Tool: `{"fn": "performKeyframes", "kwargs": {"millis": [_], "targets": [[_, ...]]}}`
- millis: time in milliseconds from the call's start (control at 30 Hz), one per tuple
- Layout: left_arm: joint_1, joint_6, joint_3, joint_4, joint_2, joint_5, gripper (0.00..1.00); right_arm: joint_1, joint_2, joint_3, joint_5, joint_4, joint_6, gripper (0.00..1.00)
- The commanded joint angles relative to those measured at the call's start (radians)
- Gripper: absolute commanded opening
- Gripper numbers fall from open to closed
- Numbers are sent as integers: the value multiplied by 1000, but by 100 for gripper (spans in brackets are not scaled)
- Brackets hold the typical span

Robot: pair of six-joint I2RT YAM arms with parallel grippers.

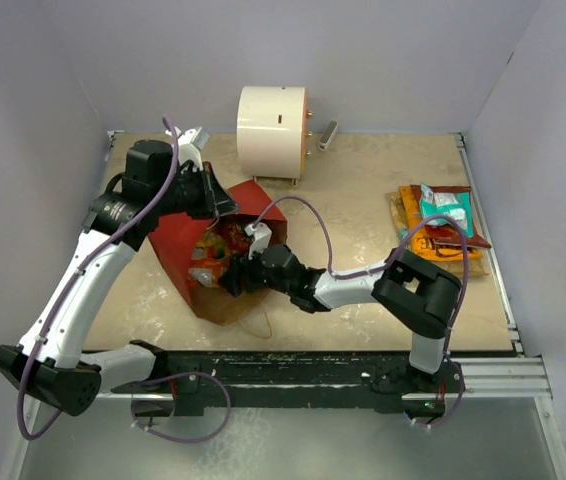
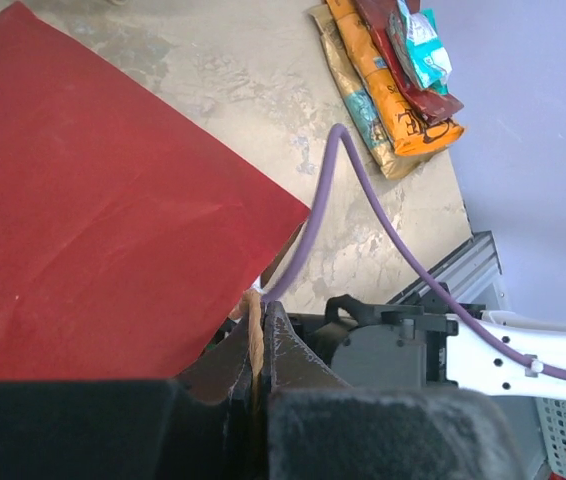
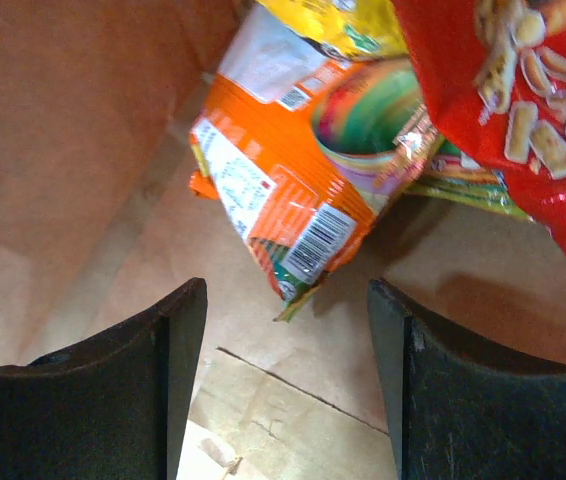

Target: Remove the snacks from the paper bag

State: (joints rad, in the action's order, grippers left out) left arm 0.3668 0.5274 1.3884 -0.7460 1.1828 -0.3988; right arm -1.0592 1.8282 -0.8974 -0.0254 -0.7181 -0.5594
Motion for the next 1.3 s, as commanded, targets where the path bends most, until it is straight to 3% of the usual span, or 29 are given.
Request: {"fn": "performKeyframes", "kwargs": {"millis": [0, 100, 333, 400, 533, 733, 967, 1267], "targets": [[0, 28, 65, 80, 22, -61, 0, 1, 27, -21, -107, -40, -139, 67], [1, 21, 80, 77, 39, -72, 0, 2, 63, -22, -127, -36, -233, 67], [0, -4, 105, 39, 62, -90, 0, 1, 143, -72, -155, -77, -281, 65], [0, -23, 110, 12, 64, -91, 0, 1, 183, -101, -180, -49, -305, 61], [0, -43, 113, -23, 57, -81, 0, 2, 198, -136, -190, -49, -305, 40], [1, -48, 102, -38, 38, -47, 0, 1, 149, -117, -178, -77, -253, 20], [0, -27, 78, -40, 4, 29, 0, 1, 60, -60, -129, -39, -132, 5], [0, 33, 53, -27, -1, 109, 0, 1, -178, 11, -36, 121, 62, 0]]}}
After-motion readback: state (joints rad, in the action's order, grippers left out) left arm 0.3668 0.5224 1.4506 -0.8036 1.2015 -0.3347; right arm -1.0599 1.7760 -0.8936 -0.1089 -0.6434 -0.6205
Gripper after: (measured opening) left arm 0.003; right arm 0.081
